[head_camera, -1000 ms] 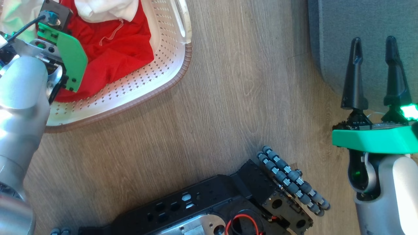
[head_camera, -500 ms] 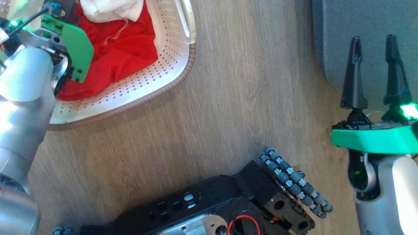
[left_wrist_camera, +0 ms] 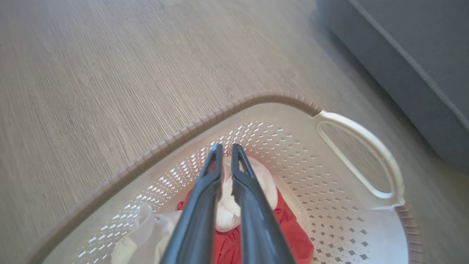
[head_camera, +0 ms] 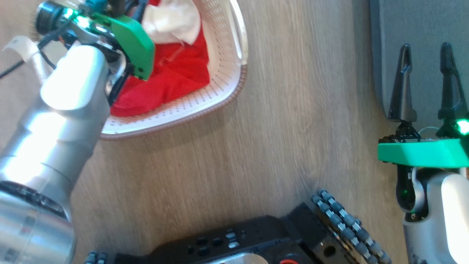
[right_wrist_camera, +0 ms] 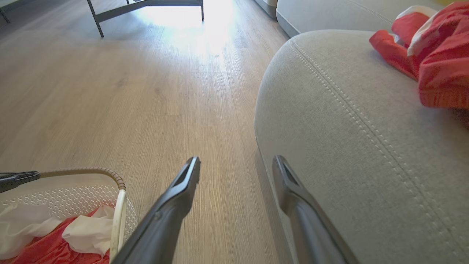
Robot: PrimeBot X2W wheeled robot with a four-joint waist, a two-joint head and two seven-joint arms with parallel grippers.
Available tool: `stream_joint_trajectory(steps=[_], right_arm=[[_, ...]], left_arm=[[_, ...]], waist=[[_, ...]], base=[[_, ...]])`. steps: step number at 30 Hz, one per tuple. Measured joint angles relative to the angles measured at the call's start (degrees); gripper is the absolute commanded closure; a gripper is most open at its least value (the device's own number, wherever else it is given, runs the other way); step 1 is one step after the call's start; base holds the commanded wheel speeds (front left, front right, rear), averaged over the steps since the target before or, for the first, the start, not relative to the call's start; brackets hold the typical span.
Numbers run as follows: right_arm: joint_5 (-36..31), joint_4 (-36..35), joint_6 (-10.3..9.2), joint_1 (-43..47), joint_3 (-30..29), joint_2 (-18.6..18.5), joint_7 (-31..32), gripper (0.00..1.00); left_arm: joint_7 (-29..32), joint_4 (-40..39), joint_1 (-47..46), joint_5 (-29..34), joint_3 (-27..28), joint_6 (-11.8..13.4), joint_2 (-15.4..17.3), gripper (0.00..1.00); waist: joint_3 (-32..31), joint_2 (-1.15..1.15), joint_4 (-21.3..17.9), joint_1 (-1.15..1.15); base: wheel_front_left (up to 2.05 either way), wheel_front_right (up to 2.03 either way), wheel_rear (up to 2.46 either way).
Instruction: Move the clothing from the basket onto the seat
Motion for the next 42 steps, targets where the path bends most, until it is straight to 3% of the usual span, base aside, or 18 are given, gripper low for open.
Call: stream_joint_trajectory(steps=[2,3,4,8,15,22,34,42], right_arm=[[-0.87,0.81,0.0,0.0,-0.63,0.01,0.0,0.0],[-1.27,1.3,0.0,0.0,-0.9,0.0,0.0,0.0],[-1.7,1.81,0.0,0.01,-1.12,0.0,0.0,0.0],[-3.72,4.0,0.0,0.13,-1.71,0.0,0.0,0.0],[-6.2,7.01,0.0,1.34,-3.02,-0.01,0.0,0.0],[-8.1,9.84,0.0,5.4,-3.11,-0.01,0.0,0.0],[-8.9,11.35,0.0,12.25,-4.12,0.0,0.0,0.0],[-8.44,11.56,0.0,15.92,-3.9,0.01,0.0,0.0]], left_arm=[[-0.75,-1.32,1.37,-0.84,0.65,0.0,-0.44,0.24],[-1.01,-1.92,2.24,-1.24,1.14,0.0,-0.62,0.06],[-1.05,-2.54,3.16,-1.58,1.58,0.01,-0.76,0.0],[-1.62,-6.11,7.26,-2.57,3.56,0.45,-0.94,0.0],[-1.78,-16.44,15.64,-2.38,9.16,3.77,-0.27,0.0],[-1.87,-22.77,29.54,-1.86,15.59,6.67,4.1,0.0],[-1.87,-32.32,45.47,-0.85,26.81,8.24,10.07,0.0],[-1.87,-39.22,57.33,0.1,32.5,8.12,10.95,0.0]], waist=[[-2.19,0.0,1.08,0.0],[-3.41,0.0,1.62,0.0],[-4.65,0.0,2.15,0.0],[-10.0,0.0,4.38,0.0],[-18.48,0.0,7.93,0.0],[-28.13,0.0,11.92,-0.01],[-39.42,0.0,18.7,-0.01],[-44.52,0.0,20.18,-0.01]], base=[[0.0,0.0,0.0],[0.0,0.0,0.0],[0.0,0.0,0.0],[0.0,0.0,0.0],[0.0,0.0,0.0],[0.0,0.0,0.0],[0.0,0.0,0.0],[0.0,0.0,0.0]])
